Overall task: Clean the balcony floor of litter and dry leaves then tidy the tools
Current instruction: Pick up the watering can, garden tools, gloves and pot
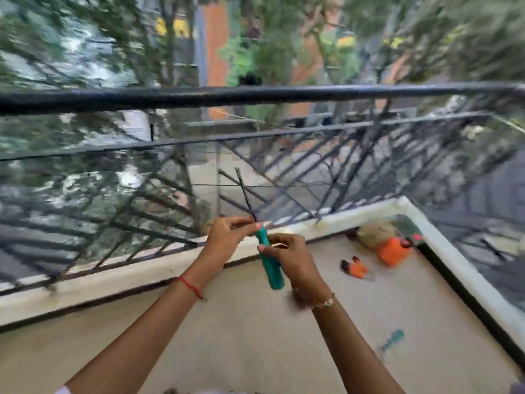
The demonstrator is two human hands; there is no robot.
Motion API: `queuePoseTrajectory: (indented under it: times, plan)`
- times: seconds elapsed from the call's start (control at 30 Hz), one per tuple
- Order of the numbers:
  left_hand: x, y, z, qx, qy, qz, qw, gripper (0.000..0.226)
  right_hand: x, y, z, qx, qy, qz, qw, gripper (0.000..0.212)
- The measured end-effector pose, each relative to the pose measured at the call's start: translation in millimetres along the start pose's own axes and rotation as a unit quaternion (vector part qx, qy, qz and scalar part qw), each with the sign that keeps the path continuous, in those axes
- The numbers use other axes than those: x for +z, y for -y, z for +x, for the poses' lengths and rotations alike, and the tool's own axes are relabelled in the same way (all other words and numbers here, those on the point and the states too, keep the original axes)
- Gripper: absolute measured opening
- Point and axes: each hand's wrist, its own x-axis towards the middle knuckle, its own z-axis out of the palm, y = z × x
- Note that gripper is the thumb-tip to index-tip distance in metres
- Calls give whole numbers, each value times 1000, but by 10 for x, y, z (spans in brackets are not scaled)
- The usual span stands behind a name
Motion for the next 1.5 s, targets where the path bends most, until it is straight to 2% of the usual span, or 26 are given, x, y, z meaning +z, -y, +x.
queuePoseTrajectory:
  times: [0.1,0.2,0.27,0.33,0.43,0.5,0.63,0.8,0.97,1.27,1.5]
  plan:
    - [1061,170,-46,-43,82,-17,996,6,-930,-543,-259,26,-74,-25,997,14]
    - [2065,342,-106,-81,155,15,984,7,-1793,-1013,-545,76,-137,-59,986,5]
    - [2704,405,-217,-107,203,28,973,8,-2344,-1253,-783,118,-178,-76,974,15]
    - [3205,464,-307,-119,237,44,963,7,-2800,-1448,-985,154,-209,-81,962,18]
    - [3819,516,-363,-122,286,87,947,7,-3375,-1703,-1180,178,-246,-71,950,8]
    - [4164,531,-334,-121,307,111,937,11,-3668,-1888,-1251,192,-269,-64,942,9]
    - [4772,559,-155,-123,318,146,929,15,-4110,-2229,-1245,216,-304,-39,927,17]
    - [5654,597,293,-128,320,162,925,14,-4752,-2638,-810,222,-305,-52,925,24]
    - [6555,474,928,-134,296,164,931,16,-5661,-2876,-231,231,-299,-73,923,22]
    - [8058,177,1830,-120,302,163,931,17,-7296,-3226,622,207,-292,-115,926,24]
    - [9118,20,2388,-144,233,135,952,18,-8521,-3524,1288,178,-242,-116,947,23]
